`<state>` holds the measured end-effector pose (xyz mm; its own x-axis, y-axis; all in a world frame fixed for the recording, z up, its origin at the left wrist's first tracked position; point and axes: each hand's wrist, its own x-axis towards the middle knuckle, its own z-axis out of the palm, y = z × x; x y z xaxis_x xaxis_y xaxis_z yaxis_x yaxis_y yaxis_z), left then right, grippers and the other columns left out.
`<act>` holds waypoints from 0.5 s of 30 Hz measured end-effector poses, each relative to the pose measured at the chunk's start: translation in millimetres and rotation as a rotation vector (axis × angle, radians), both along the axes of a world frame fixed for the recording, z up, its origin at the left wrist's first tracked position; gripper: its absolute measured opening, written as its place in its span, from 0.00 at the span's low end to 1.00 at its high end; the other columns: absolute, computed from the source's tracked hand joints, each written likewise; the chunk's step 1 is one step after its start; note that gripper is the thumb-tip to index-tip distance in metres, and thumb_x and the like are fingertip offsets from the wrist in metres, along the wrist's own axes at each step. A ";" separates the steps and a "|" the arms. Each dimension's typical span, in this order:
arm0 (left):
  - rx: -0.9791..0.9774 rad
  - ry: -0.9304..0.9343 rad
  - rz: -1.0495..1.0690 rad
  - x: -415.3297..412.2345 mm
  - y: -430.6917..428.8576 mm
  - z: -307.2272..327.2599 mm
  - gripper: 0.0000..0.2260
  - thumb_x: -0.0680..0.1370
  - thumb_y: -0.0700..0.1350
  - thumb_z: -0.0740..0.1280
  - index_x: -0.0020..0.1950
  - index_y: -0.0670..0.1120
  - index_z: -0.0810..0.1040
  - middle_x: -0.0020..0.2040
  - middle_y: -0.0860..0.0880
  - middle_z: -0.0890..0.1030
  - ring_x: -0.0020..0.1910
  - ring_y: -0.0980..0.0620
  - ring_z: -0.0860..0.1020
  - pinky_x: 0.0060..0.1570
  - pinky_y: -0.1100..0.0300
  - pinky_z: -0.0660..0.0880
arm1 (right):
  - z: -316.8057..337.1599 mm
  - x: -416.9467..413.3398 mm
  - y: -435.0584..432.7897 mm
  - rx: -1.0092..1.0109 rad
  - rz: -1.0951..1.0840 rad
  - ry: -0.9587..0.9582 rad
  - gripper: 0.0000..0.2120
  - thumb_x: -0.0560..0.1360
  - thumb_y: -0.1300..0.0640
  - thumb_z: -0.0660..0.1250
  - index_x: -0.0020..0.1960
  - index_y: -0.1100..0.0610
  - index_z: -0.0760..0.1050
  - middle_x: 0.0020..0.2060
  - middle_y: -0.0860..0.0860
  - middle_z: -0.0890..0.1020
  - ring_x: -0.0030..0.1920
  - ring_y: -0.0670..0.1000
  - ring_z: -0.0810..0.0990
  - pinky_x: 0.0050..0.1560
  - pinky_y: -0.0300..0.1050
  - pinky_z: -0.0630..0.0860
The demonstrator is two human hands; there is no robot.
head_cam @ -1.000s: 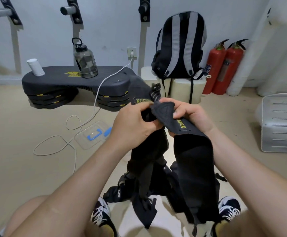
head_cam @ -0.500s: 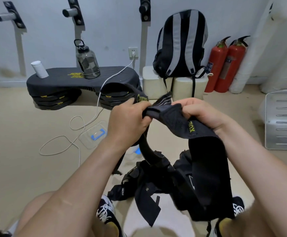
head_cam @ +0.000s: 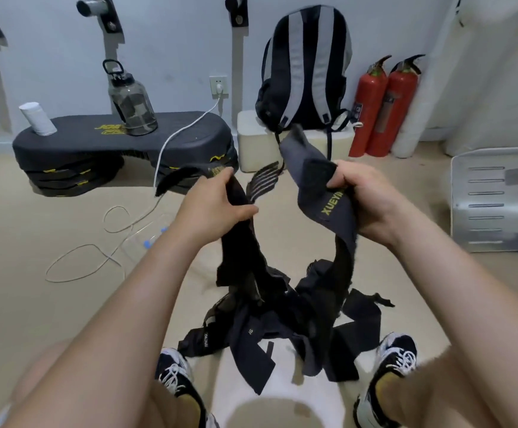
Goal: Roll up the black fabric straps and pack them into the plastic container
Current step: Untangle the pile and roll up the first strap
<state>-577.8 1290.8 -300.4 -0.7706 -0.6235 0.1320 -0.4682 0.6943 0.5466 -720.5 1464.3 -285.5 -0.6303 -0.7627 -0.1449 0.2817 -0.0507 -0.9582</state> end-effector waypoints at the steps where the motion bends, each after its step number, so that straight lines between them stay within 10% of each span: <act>1: -0.046 -0.097 0.004 -2.9 2.4 -1.0 0.34 0.73 0.54 0.74 0.75 0.47 0.65 0.61 0.38 0.76 0.64 0.38 0.71 0.59 0.52 0.69 | -0.5 -1.4 -1.2 0.044 -0.053 0.053 0.05 0.65 0.65 0.59 0.41 0.63 0.71 0.33 0.54 0.71 0.32 0.51 0.71 0.33 0.43 0.68; 6: -0.448 0.426 0.020 -9.4 13.4 3.8 0.16 0.79 0.43 0.64 0.66 0.48 0.79 0.39 0.37 0.79 0.40 0.37 0.77 0.38 0.54 0.70 | -9.3 -12.3 -1.1 0.211 -0.140 0.207 0.07 0.74 0.68 0.60 0.48 0.59 0.73 0.37 0.56 0.73 0.37 0.54 0.71 0.34 0.44 0.65; 11: 0.138 0.580 -0.153 -7.9 27.7 20.9 0.24 0.74 0.31 0.64 0.64 0.54 0.80 0.57 0.58 0.82 0.59 0.64 0.78 0.63 0.67 0.72 | -11.8 -11.8 1.1 0.175 -0.026 0.249 0.18 0.72 0.74 0.58 0.49 0.54 0.78 0.37 0.52 0.79 0.35 0.49 0.77 0.36 0.43 0.72; 15: 0.372 0.421 -0.016 -10.7 36.4 16.4 0.19 0.74 0.34 0.64 0.55 0.55 0.85 0.52 0.62 0.83 0.53 0.65 0.79 0.58 0.63 0.77 | -14.4 -8.1 -0.3 0.070 0.049 0.173 0.23 0.65 0.75 0.56 0.50 0.57 0.79 0.38 0.56 0.81 0.40 0.54 0.79 0.40 0.45 0.76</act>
<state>-588.6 1327.2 -284.0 -0.7086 -0.6755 0.2039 -0.1478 0.4246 0.8932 -728.7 1464.0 -299.9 -0.6131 -0.7846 -0.0919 0.1132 0.0279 -0.9932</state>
